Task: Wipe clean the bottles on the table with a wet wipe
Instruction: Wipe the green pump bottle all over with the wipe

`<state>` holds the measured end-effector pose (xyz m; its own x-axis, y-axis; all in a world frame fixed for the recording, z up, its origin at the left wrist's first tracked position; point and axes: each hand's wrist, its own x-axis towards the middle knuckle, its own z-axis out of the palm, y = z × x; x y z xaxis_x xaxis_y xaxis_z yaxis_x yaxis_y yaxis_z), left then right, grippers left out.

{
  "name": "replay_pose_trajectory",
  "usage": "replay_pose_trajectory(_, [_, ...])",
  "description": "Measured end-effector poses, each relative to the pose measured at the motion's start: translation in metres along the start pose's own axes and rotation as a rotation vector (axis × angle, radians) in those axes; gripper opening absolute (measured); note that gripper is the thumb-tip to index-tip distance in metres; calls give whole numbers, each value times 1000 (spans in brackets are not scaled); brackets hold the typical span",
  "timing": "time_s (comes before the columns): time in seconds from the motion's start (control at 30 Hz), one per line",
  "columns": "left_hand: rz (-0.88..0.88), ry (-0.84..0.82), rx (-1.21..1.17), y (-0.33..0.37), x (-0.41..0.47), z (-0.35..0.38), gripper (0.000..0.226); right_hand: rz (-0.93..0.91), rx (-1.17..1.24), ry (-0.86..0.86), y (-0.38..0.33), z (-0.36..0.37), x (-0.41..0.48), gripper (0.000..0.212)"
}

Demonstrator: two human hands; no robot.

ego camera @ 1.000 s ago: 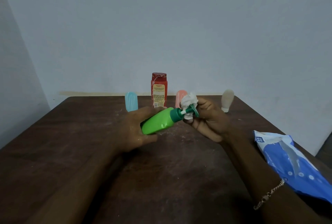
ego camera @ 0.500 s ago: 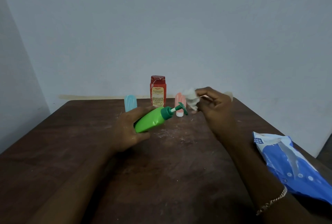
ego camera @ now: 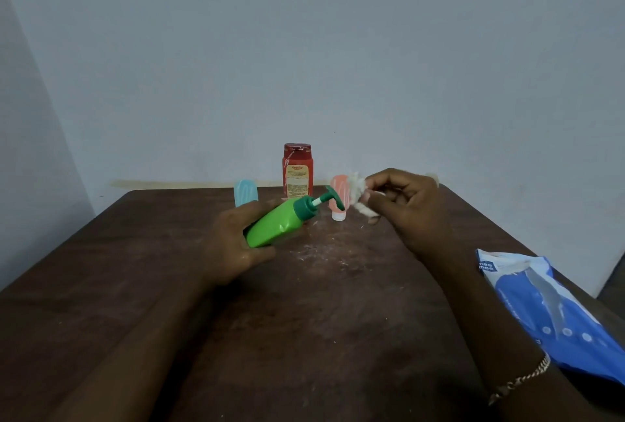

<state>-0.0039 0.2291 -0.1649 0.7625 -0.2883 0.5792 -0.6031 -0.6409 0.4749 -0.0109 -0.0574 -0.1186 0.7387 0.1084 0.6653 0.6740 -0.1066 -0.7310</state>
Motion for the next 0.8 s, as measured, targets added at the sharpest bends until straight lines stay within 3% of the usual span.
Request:
replay_pose_trajectory(0.1, [18,-23,28,-1,0,2,72,-70,-26,36,2,5,1,21])
replay_pose_trajectory(0.23, [-5,14,-25,-2,0,1,70,-209,-132,-90,2,12,-1,28])
replay_pose_trajectory(0.37, [-28,24,-31,-2,-1,-1,68,-174,-143,-99,-1,12,-4,14])
replay_pose_trajectory(0.5, [-1,-23,19,0,0,0,69,22,196,31,-4,11,1,39])
replay_pose_trajectory(0.63, [2,-13,4,0,0,0,70,-62,-118,-96,1,13,-1,25])
replay_pose_trajectory(0.8, [-32,51,-65,-1,-1,-3,68,-66,-94,-103,6,6,0,18])
